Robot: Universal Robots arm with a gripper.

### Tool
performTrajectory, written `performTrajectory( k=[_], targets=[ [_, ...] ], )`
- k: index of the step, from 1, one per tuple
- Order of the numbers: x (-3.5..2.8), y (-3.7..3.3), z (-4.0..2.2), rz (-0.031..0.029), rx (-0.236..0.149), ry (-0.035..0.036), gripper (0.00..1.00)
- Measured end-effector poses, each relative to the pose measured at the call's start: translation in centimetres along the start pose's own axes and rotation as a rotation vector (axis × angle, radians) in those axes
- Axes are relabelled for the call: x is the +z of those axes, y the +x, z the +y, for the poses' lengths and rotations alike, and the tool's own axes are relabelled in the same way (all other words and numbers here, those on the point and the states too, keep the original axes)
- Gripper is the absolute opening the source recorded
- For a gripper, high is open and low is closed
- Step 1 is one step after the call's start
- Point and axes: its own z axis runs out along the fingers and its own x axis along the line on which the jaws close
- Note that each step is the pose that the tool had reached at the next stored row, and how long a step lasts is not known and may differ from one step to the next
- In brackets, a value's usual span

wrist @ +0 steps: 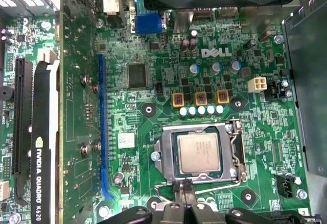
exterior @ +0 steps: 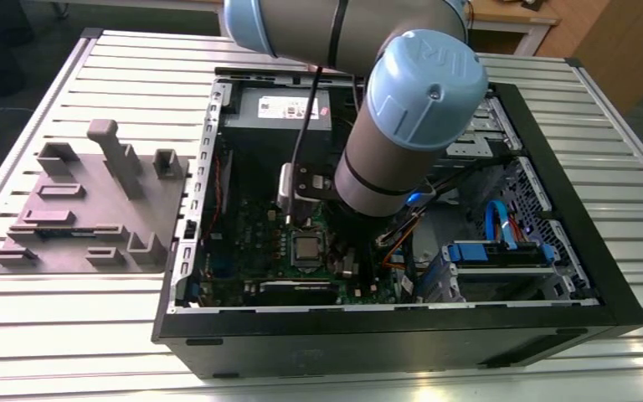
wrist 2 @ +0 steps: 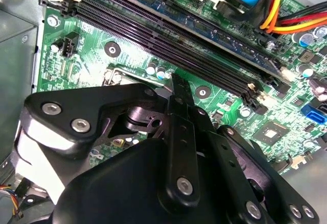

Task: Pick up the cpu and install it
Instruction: 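Install the first cpu locking lever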

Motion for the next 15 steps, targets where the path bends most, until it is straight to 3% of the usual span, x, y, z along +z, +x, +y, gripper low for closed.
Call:
performTrajectory(
  k=[11,15],
  targets=[
    [-0.04,0.02,0.24,-0.0013,0.0,-0.0001,0.1],
    [-0.61,-0.03,0.33,-0.0018,0.0,0.0,0.1]
  ],
)
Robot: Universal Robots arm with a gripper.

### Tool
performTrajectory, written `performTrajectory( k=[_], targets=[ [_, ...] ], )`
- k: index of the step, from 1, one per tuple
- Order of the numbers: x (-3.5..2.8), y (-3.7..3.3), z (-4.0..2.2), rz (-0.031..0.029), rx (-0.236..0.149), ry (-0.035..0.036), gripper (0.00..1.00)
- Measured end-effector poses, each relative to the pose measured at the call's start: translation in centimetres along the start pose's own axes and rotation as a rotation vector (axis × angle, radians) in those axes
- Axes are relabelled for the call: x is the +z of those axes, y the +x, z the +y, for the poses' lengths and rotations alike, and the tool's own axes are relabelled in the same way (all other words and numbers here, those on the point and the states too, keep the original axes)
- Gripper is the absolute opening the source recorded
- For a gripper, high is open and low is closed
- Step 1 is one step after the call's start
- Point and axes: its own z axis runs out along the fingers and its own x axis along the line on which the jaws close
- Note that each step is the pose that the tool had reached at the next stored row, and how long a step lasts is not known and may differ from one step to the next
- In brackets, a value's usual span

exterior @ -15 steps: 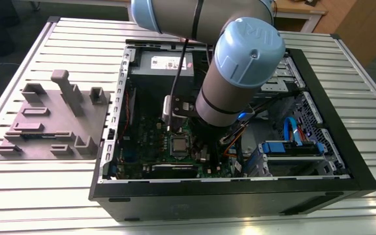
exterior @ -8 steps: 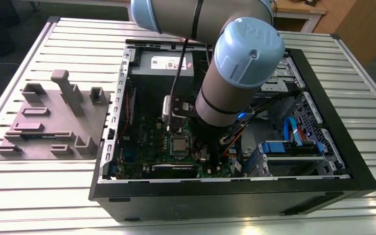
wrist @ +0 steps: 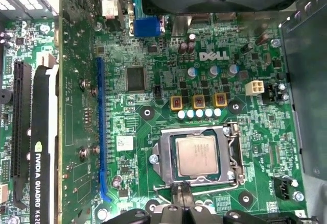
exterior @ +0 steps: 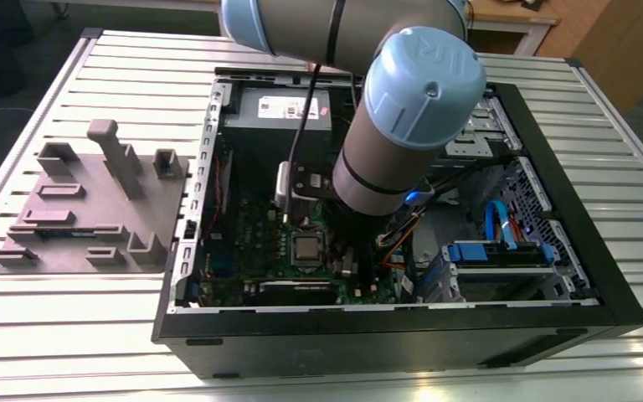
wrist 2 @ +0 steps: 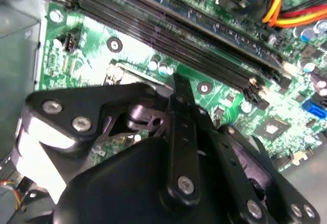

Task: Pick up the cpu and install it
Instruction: 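Install the first cpu locking lever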

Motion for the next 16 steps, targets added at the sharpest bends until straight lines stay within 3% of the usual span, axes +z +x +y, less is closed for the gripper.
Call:
performTrajectory(
  k=[7,16],
  targets=[
    [-2.05,-0.12,0.23,0.0004,0.0,-0.0002,0.1],
    [-2.06,-0.12,0.23,-0.0001,0.0,-0.0002,0.1]
  ],
)
